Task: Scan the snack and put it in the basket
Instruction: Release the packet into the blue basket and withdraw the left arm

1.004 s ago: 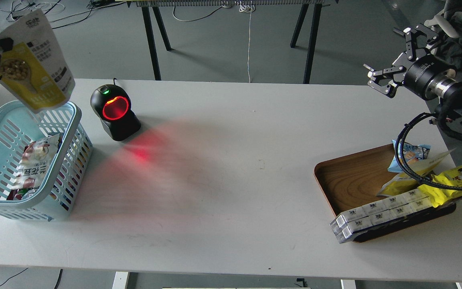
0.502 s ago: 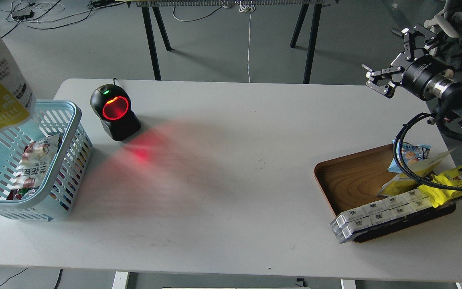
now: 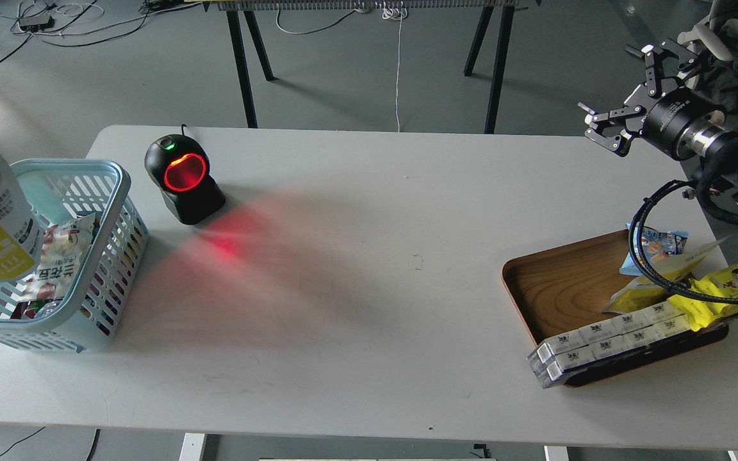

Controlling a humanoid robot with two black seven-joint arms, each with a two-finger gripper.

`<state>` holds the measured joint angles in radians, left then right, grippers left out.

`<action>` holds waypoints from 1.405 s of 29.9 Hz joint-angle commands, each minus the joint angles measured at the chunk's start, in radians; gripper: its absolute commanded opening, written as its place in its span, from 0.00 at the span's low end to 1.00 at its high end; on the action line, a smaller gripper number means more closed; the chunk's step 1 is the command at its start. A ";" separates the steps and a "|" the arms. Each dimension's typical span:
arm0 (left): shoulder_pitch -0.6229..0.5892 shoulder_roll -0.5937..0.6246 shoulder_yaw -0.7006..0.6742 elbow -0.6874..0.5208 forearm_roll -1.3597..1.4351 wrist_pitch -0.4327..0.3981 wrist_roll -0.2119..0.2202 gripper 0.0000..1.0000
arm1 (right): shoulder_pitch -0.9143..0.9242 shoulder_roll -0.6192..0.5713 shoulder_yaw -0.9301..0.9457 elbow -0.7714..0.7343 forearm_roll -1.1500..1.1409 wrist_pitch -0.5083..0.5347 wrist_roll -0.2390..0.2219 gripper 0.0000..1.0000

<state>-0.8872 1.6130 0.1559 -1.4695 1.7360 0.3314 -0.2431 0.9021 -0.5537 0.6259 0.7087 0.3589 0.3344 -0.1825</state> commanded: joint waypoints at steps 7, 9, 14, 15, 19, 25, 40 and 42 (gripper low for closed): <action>0.004 -0.002 0.057 0.000 -0.027 0.066 -0.005 0.26 | 0.000 0.011 -0.011 0.000 0.000 -0.002 0.001 0.97; 0.004 -0.001 0.057 0.000 -0.027 0.080 -0.005 0.44 | 0.001 0.011 -0.011 0.000 0.000 -0.002 0.001 0.97; -0.004 0.008 0.042 -0.003 -0.024 0.089 -0.001 0.97 | 0.003 0.011 -0.012 0.000 0.000 -0.002 0.001 0.97; -0.010 0.010 0.033 -0.003 -0.026 0.089 -0.001 0.98 | 0.003 0.011 -0.011 0.002 0.000 -0.002 0.001 0.97; -0.013 0.011 -0.085 -0.003 -0.041 0.080 -0.001 0.99 | 0.004 0.011 -0.012 0.003 0.000 -0.002 0.001 0.97; -0.019 -0.004 -0.330 -0.003 -0.104 -0.017 0.004 0.99 | 0.008 0.012 -0.008 0.003 0.000 -0.002 0.004 0.97; -0.226 -0.553 -0.710 0.207 -0.768 -0.296 0.225 0.99 | 0.026 0.024 0.054 0.060 0.002 0.002 0.009 0.99; -0.226 -0.628 -0.710 0.268 -0.895 -0.299 0.223 0.99 | 0.026 0.024 0.066 0.063 0.002 -0.002 0.009 0.99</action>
<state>-1.1044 1.0902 -0.5523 -1.2860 0.9983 0.0366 -0.0212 0.9284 -0.5284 0.6741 0.7652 0.3606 0.3360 -0.1722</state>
